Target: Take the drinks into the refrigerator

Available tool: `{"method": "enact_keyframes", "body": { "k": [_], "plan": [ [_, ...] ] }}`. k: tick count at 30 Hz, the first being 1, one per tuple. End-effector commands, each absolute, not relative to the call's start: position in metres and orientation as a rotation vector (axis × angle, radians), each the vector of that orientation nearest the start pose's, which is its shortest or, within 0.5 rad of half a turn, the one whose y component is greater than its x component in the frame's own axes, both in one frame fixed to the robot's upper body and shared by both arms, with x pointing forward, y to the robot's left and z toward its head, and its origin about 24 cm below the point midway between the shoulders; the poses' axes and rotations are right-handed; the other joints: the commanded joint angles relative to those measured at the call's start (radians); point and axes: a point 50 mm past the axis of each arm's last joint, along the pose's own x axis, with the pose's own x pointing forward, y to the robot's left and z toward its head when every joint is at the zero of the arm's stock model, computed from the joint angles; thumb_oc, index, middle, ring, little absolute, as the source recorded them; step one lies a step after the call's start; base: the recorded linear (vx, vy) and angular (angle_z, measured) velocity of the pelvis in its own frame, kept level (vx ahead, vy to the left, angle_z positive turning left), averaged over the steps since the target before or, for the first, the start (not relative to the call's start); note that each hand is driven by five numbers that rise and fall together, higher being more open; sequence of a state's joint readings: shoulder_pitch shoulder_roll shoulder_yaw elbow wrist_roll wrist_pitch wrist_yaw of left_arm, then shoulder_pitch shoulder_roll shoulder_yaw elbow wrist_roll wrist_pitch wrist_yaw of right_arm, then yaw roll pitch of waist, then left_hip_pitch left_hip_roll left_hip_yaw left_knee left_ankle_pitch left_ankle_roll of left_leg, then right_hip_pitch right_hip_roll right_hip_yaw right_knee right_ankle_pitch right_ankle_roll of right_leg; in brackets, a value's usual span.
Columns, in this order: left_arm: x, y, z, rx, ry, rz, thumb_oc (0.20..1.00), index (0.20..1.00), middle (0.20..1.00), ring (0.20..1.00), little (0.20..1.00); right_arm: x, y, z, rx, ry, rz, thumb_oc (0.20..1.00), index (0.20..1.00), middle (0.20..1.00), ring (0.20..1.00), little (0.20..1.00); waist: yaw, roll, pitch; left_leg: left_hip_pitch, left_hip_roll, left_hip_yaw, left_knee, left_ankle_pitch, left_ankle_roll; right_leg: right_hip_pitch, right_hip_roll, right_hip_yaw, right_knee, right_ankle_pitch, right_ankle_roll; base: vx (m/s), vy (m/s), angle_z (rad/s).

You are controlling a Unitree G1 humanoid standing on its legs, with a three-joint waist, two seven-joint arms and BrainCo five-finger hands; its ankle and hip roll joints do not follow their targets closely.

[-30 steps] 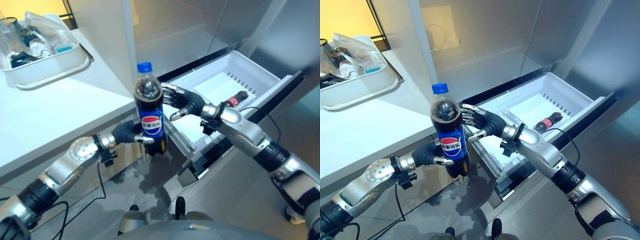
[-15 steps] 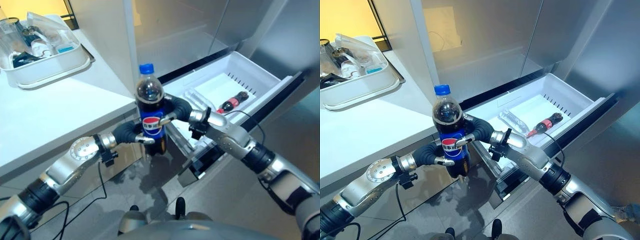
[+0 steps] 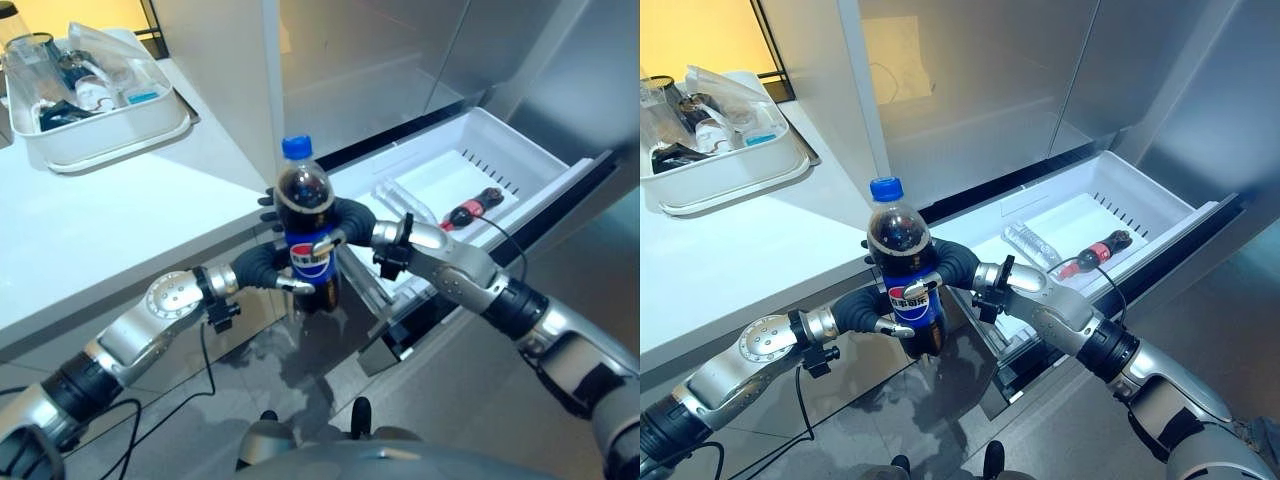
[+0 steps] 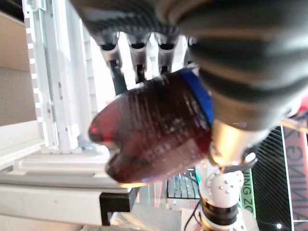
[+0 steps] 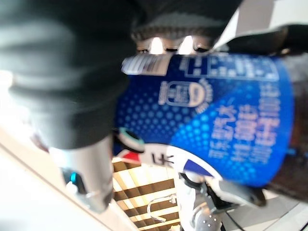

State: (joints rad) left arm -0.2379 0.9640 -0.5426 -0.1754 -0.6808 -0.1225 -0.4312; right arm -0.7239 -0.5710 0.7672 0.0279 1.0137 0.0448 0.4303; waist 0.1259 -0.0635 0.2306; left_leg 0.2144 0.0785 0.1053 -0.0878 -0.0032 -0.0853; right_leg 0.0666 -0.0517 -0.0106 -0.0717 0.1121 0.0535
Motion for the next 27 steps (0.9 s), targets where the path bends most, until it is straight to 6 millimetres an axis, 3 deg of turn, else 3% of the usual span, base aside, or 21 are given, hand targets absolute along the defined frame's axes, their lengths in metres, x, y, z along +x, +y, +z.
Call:
{"method": "enact_keyframes", "body": {
  "k": [1,2,4,11,20,21,22,23,27],
  "plan": [
    [0.255,0.141,0.155,0.274,-0.286,-1.029,0.200,0.200,0.200,0.200,0.200,0.277,-0.020,0.184,0.141,-0.171,1.412,1.000,1.000,1.000,1.000,1.000,0.020,0.003,-0.021,-0.014,-0.003,-0.048,0.001,-0.054,0.033,-0.017,-0.108,-0.084,0.154,-0.077,0.106,0.00,0.000,0.00],
    [0.255,0.141,0.155,0.274,-0.286,-1.029,0.200,0.200,0.200,0.200,0.200,0.277,-0.020,0.184,0.141,-0.171,1.413,1.000,1.000,1.000,1.000,1.000,0.020,0.003,-0.021,-0.014,-0.003,-0.048,0.001,-0.054,0.033,-0.017,-0.108,-0.084,0.154,-0.077,0.106,0.00,0.000,0.00],
    [0.255,0.140,0.153,0.273,-0.283,-1.029,0.200,0.200,0.200,0.200,0.200,0.276,-0.015,0.186,0.154,-0.180,1.423,0.213,0.213,0.213,0.213,0.213,0.023,0.005,-0.021,-0.015,-0.003,-0.048,0.001,-0.054,0.034,-0.016,-0.110,-0.083,0.153,-0.076,0.107,0.00,0.000,0.00],
    [0.256,0.139,0.154,0.274,-0.290,-1.024,0.200,0.200,0.200,0.200,0.200,0.274,-0.007,0.186,0.169,-0.188,1.438,0.200,0.200,0.200,0.200,0.200,0.027,0.003,-0.021,-0.015,-0.004,-0.049,0.001,-0.055,0.034,-0.016,-0.110,-0.082,0.151,-0.074,0.106,0.00,0.000,0.00],
    [0.255,0.141,0.154,0.263,-0.294,-1.012,0.200,0.200,0.200,0.200,0.200,0.274,-0.014,0.185,0.168,-0.195,1.415,0.200,0.200,0.200,0.200,0.200,0.024,-0.002,-0.020,-0.016,-0.004,-0.053,0.001,-0.056,0.033,-0.013,-0.110,-0.085,0.148,-0.073,0.106,0.00,0.000,0.00],
    [0.255,0.141,0.153,0.257,-0.293,-1.011,0.244,0.244,0.244,0.244,0.244,0.274,-0.015,0.185,0.170,-0.196,1.414,0.200,0.200,0.200,0.200,0.200,0.024,-0.001,-0.020,-0.016,-0.005,-0.053,0.001,-0.056,0.034,-0.013,-0.109,-0.084,0.149,-0.074,0.105,0.00,0.000,0.00],
    [0.255,0.141,0.153,0.254,-0.290,-1.010,0.928,0.928,0.928,0.928,0.928,0.275,-0.016,0.185,0.169,-0.200,1.409,0.200,0.200,0.200,0.200,0.200,0.023,-0.001,-0.020,-0.016,-0.005,-0.054,0.001,-0.055,0.034,-0.014,-0.109,-0.085,0.149,-0.074,0.105,0.00,0.000,0.00],
    [0.255,0.142,0.152,0.251,-0.285,-1.007,1.000,1.000,1.000,1.000,1.000,0.274,-0.018,0.185,0.170,-0.200,1.406,0.200,0.200,0.200,0.200,0.200,0.023,-0.001,-0.019,-0.016,-0.004,-0.054,0.001,-0.055,0.034,-0.013,-0.109,-0.085,0.149,-0.074,0.105,0.00,0.000,0.00],
    [0.253,0.144,0.150,0.234,-0.267,-1.003,1.000,1.000,1.000,1.000,1.000,0.278,-0.027,0.185,0.177,-0.211,1.356,0.200,0.200,0.200,0.200,0.200,0.020,0.002,-0.021,-0.016,-0.004,-0.053,0.001,-0.055,0.033,-0.014,-0.111,-0.088,0.150,-0.074,0.106,0.00,0.000,0.00]
  ]
}}
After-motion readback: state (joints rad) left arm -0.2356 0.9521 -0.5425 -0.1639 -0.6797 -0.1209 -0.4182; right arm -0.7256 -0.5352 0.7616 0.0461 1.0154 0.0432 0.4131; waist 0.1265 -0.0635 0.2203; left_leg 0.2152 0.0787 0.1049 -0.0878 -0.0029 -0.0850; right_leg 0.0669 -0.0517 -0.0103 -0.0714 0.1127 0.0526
